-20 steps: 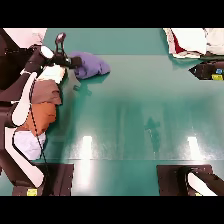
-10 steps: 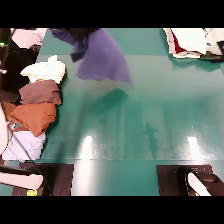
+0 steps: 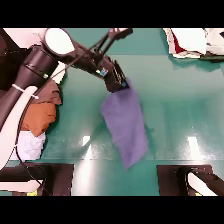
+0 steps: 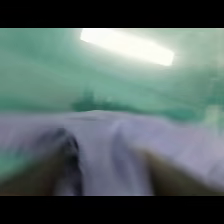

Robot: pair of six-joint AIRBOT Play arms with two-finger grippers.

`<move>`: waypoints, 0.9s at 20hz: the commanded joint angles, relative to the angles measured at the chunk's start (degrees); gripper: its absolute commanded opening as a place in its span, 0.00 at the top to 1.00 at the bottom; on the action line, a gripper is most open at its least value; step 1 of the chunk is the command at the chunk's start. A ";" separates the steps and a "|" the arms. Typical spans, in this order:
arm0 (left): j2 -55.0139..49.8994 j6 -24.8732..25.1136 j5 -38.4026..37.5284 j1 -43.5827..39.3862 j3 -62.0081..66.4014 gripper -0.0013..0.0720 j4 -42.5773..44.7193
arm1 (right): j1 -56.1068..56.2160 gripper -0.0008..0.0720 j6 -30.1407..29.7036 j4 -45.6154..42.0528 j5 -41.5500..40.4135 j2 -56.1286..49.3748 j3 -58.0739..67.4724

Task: Fold the shirts.

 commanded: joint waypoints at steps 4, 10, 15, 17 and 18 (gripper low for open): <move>-0.96 -14.38 -9.75 11.82 -3.34 0.02 8.96 | -0.02 0.96 -0.02 0.04 4.50 -1.09 -1.51; -0.98 -9.16 -3.91 17.53 -27.15 0.02 4.59 | -0.02 0.96 0.00 0.20 -0.76 2.95 -12.33; -1.11 -3.19 5.29 13.53 -36.74 0.02 3.93 | -0.02 0.96 -0.02 0.59 -2.21 3.19 -17.11; -1.40 -3.39 6.97 12.31 -36.72 0.02 3.61 | -0.02 0.96 0.00 0.61 -2.14 2.16 -17.07; -1.40 -4.55 7.08 11.91 -36.57 0.12 3.63 | -0.02 0.96 -0.02 0.66 -2.08 1.51 -17.07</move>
